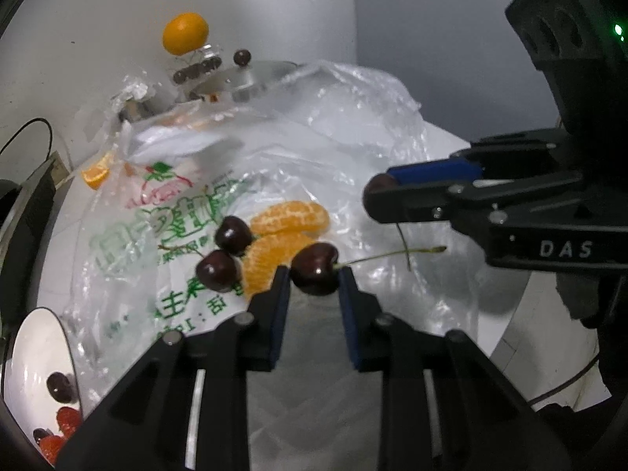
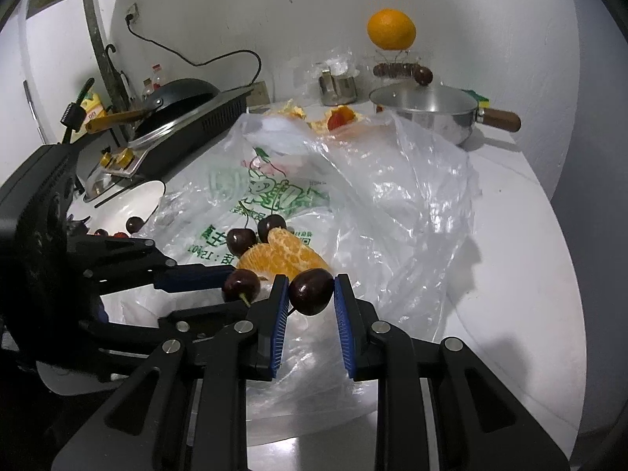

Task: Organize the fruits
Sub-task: 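Lift both held cherries and carry them over the white plate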

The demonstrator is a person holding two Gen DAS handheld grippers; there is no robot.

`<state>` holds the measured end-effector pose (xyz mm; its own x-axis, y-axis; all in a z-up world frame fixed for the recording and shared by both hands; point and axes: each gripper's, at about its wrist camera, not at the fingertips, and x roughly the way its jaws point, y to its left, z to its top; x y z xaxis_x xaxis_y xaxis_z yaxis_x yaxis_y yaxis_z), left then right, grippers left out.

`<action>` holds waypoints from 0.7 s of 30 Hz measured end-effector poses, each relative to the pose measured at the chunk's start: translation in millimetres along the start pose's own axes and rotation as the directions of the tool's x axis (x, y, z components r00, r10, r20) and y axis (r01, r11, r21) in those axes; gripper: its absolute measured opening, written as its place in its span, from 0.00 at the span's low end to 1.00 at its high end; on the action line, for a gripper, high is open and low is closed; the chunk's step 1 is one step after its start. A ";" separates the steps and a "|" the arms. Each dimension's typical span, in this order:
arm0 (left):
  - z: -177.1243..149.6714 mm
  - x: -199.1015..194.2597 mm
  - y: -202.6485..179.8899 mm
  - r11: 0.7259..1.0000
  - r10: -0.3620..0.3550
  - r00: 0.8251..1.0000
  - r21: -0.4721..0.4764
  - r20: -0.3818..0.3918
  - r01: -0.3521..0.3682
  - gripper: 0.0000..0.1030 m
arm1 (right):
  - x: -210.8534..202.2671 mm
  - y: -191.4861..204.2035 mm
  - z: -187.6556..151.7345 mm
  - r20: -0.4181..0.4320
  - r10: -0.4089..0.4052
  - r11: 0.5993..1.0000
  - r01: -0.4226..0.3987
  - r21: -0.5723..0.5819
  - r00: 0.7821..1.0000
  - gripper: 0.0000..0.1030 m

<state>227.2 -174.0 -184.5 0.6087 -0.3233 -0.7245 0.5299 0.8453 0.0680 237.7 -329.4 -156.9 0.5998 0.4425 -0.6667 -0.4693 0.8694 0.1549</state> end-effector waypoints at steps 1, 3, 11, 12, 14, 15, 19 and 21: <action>-0.3 -2.9 1.5 1.000 0.000 1.000 -0.002 0.005 0.000 0.25 | -0.8 1.9 0.3 0.002 -0.002 1.000 0.002 -0.002 1.000 0.24; -1.5 -9.6 5.9 1.000 0.004 1.000 -0.009 0.016 -0.004 0.25 | -3.0 6.7 1.4 0.007 -0.007 1.000 0.007 -0.008 1.000 0.24; -11.5 -36.7 25.8 0.999 0.023 0.998 -0.047 0.051 -0.021 0.25 | -5.5 33.9 9.9 0.016 -0.010 0.999 0.011 -0.047 1.000 0.24; -13.0 -38.2 28.2 0.998 0.026 0.998 -0.051 0.054 -0.024 0.25 | -5.2 37.9 11.0 0.017 -0.010 0.999 0.011 -0.053 1.000 0.24; -17.7 -43.8 33.5 0.998 0.030 0.998 -0.064 0.061 -0.026 0.25 | -5.2 46.3 12.6 0.018 -0.008 0.998 0.009 -0.065 1.000 0.24; -19.7 -46.3 35.8 0.997 0.034 0.997 -0.070 0.065 -0.029 0.25 | -5.2 49.4 13.3 0.018 -0.007 0.998 0.008 -0.070 1.000 0.24; -30.3 -59.5 46.6 0.995 0.046 0.996 -0.089 0.078 -0.040 0.25 | -3.2 67.5 16.9 0.018 -0.002 0.995 0.003 -0.095 1.000 0.24; -35.5 -65.5 52.8 0.994 0.054 0.995 -0.099 0.085 -0.046 0.25 | -1.4 74.0 18.0 0.017 -0.001 0.995 0.002 -0.104 1.000 0.24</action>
<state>194.3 -93.1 -157.9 0.6845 -0.3122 -0.6588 0.4406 0.8971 0.0327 213.8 -261.7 -131.4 0.6110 0.4457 -0.6542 -0.5328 0.8428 0.0765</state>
